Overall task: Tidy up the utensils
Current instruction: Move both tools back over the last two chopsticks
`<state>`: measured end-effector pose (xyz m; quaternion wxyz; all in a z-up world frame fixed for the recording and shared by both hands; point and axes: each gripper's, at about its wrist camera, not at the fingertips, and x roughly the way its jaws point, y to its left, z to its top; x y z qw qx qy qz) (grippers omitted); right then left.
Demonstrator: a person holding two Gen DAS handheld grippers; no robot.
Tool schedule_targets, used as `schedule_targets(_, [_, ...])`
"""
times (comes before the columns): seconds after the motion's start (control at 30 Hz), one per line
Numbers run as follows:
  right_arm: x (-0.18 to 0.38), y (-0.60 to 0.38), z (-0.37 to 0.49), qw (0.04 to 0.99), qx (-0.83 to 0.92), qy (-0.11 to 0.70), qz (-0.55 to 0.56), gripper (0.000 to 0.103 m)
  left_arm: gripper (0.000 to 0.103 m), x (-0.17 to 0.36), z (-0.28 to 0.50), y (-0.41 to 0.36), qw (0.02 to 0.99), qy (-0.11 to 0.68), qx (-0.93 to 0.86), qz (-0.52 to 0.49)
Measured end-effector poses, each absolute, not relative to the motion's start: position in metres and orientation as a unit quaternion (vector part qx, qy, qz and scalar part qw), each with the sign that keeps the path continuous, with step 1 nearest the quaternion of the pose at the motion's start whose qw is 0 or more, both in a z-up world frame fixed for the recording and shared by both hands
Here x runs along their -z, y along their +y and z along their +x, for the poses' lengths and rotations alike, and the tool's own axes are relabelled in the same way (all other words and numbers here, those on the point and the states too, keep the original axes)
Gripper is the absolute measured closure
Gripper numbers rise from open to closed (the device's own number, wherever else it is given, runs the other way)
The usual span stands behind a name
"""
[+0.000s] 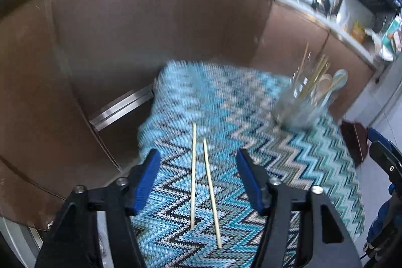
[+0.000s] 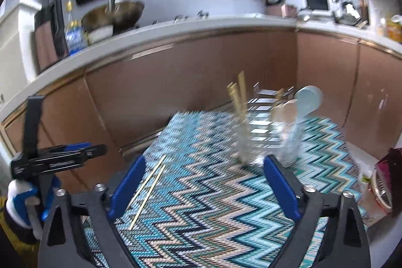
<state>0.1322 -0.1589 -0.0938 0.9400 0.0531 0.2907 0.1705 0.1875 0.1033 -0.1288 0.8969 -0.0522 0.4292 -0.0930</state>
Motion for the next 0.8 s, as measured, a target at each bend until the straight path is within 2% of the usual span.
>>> schedule_targets(0.03, [0.1, -0.154, 0.138, 0.935, -0.177, 0.303, 0.053, 0.024, 0.056, 0.14, 0.199, 0.104, 0.886, 0.449, 0.102, -0.055])
schedule_targets(0.3, [0.146, -0.126, 0.183, 0.899, -0.203, 0.387, 0.046, 0.044, 0.065, 0.191, 0.259, 0.1, 0.832, 0.531, 0.15, -0.057])
schedule_targets(0.47, [0.169, -0.101, 0.211, 0.865, -0.235, 0.441, 0.045, 0.058, 0.077, 0.208, 0.284, 0.094, 0.81, 0.561, 0.16, -0.048])
schedule_targets(0.8, [0.209, -0.054, 0.252, 0.813, -0.266, 0.516, 0.039, 0.072, 0.09, 0.233, 0.308, 0.091, 0.792, 0.587, 0.165, -0.025])
